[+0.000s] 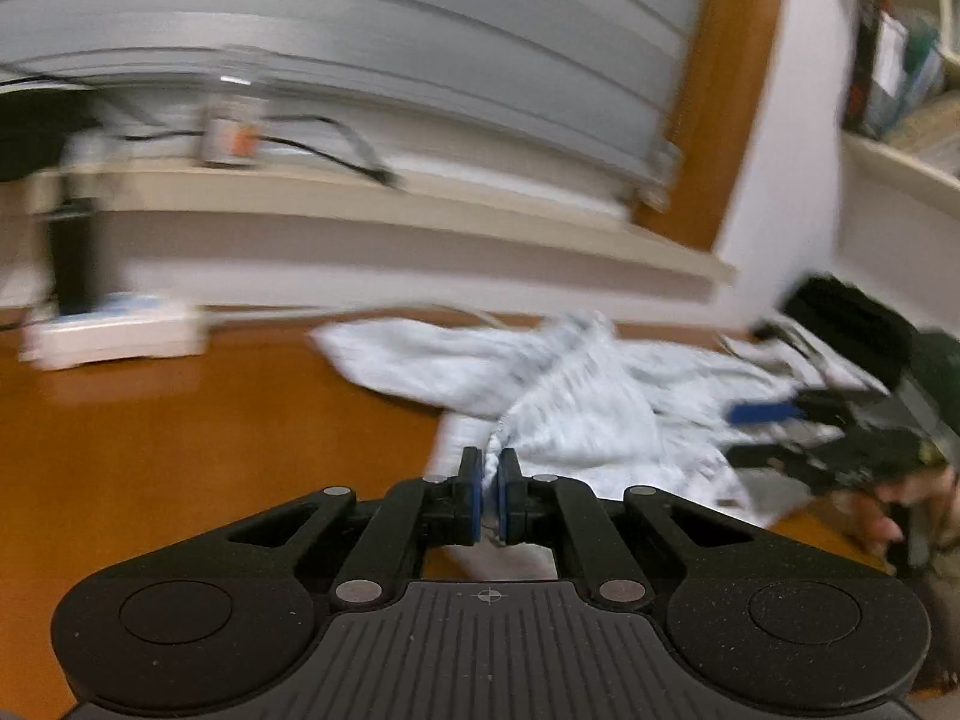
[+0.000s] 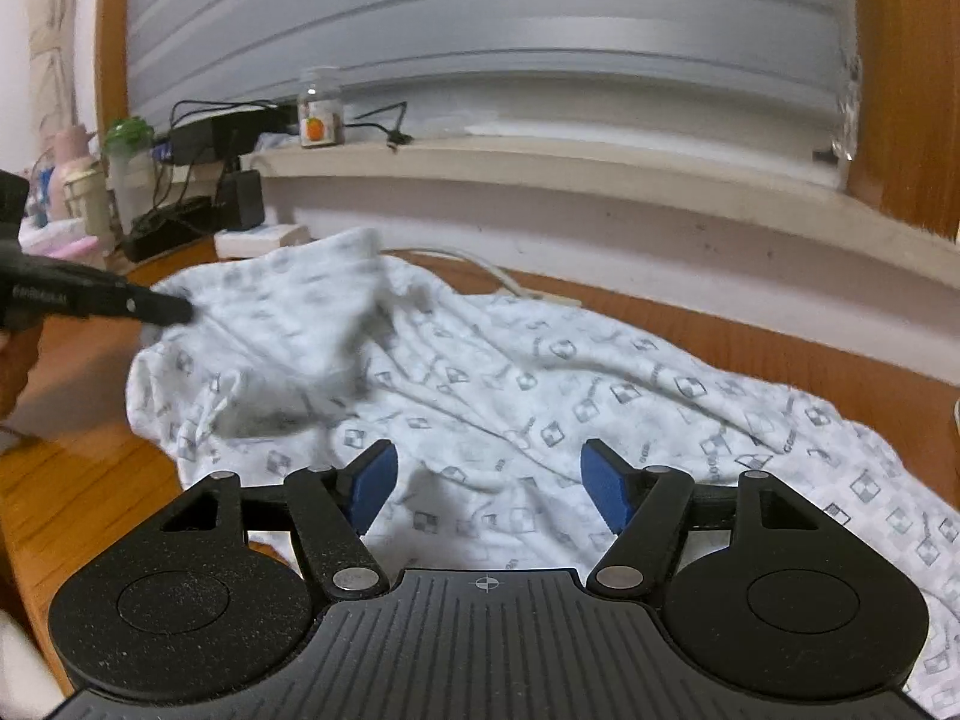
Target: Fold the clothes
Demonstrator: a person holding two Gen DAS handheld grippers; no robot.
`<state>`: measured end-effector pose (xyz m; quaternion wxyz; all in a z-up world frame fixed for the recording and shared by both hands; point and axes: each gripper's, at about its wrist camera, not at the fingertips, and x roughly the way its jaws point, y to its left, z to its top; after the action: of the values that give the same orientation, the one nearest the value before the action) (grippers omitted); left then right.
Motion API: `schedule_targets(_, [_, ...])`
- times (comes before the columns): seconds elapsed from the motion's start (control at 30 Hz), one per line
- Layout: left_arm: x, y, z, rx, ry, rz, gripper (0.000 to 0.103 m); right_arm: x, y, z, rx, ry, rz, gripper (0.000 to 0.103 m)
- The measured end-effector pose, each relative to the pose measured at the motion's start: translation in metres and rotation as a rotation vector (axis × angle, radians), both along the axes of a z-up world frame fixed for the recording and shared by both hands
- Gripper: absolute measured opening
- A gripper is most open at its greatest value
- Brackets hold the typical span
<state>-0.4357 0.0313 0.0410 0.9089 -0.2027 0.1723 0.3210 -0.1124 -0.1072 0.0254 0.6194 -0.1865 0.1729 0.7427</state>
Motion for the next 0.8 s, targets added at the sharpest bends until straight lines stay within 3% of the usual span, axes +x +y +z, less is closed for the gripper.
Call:
schedule_targets(0.2, [-0.063,-0.009,0.018,0.024,-0.045,0.153,0.005,-0.009,-0.006,0.009,0.019,-0.03,0.029,0.068])
schedule_targets(0.47, [-0.146,0.004,0.011,0.005,0.024,0.344,0.005,0.012,-0.006,0.016,0.015,-0.01,0.0,0.068])
schedule_targets(0.67, [-0.181,0.001,0.012,-0.038,-0.009,0.351,0.008,0.032,-0.015,0.014,0.006,-0.003,-0.035,0.068])
schedule_targets(0.7, [-0.182,-0.001,0.015,-0.033,-0.007,0.346,0.01,0.037,-0.018,0.013,0.004,-0.003,-0.044,0.068])
schedule_targets(0.8, [-0.178,-0.009,0.026,-0.003,-0.005,0.328,0.032,0.056,-0.031,0.011,0.002,0.0,-0.08,0.068])
